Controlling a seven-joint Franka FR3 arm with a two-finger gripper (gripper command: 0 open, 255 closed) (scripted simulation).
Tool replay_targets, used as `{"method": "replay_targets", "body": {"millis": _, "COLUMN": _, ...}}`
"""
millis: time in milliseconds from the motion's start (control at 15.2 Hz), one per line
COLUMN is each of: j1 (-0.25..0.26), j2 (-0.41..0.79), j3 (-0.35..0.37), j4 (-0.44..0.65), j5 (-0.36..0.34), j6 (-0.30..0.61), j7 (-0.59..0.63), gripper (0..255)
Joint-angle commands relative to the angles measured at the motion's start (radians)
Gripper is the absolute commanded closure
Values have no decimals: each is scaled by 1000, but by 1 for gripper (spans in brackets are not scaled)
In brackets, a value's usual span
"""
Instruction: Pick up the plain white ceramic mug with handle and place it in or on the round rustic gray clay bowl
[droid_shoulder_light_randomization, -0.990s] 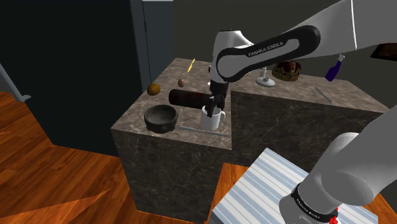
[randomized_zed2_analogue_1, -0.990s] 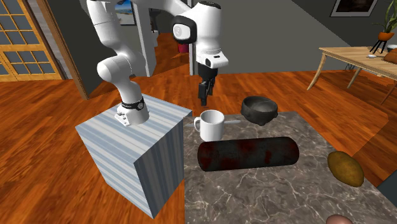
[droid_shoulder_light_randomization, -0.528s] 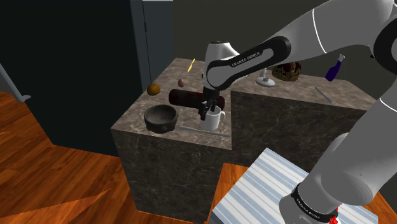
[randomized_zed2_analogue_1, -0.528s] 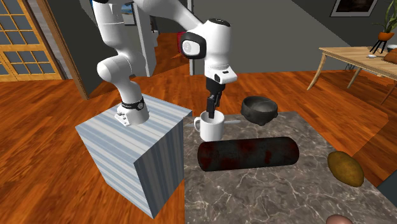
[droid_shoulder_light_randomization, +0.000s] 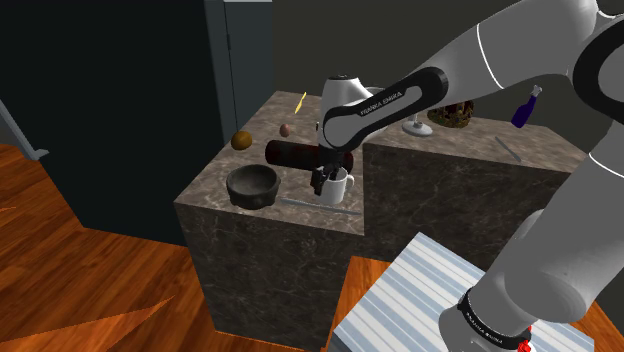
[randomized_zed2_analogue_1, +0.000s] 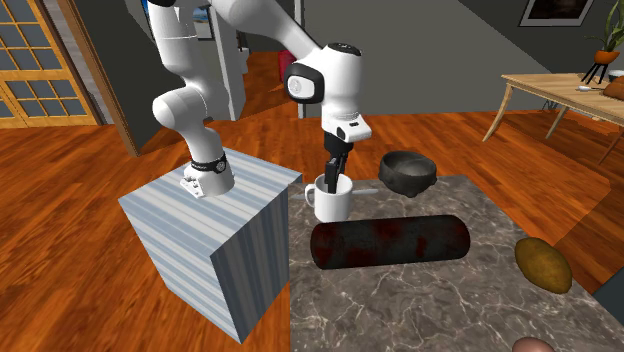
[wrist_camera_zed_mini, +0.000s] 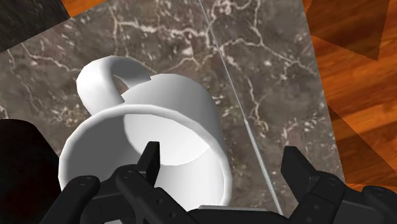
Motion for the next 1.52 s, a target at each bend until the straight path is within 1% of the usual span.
{"method": "replay_targets", "body": {"millis": 0, "j1": 0, "j2": 0, "j3": 0, "j4": -1, "j5": 0, "j6": 1, "j7": 0, "gripper": 0}}
{"method": "replay_targets", "body": {"millis": 132, "j1": 0, "j2": 0, "j3": 0, "j4": 0, "j5": 0, "j6": 1, "j7": 0, "gripper": 0}}
{"method": "replay_targets", "body": {"millis": 198, "j1": 0, "j2": 0, "j3": 0, "j4": 0, "j5": 0, "j6": 1, "j7": 0, "gripper": 255}}
{"method": "replay_targets", "body": {"millis": 792, "j1": 0, "j2": 0, "j3": 0, "j4": -1, "j5": 0, "j6": 1, "j7": 0, "gripper": 255}}
{"method": "replay_targets", "body": {"millis": 1452, "j1": 0, "j2": -73, "j3": -1, "j4": 62, "j5": 4, "j6": -134, "j7": -3, "gripper": 255}}
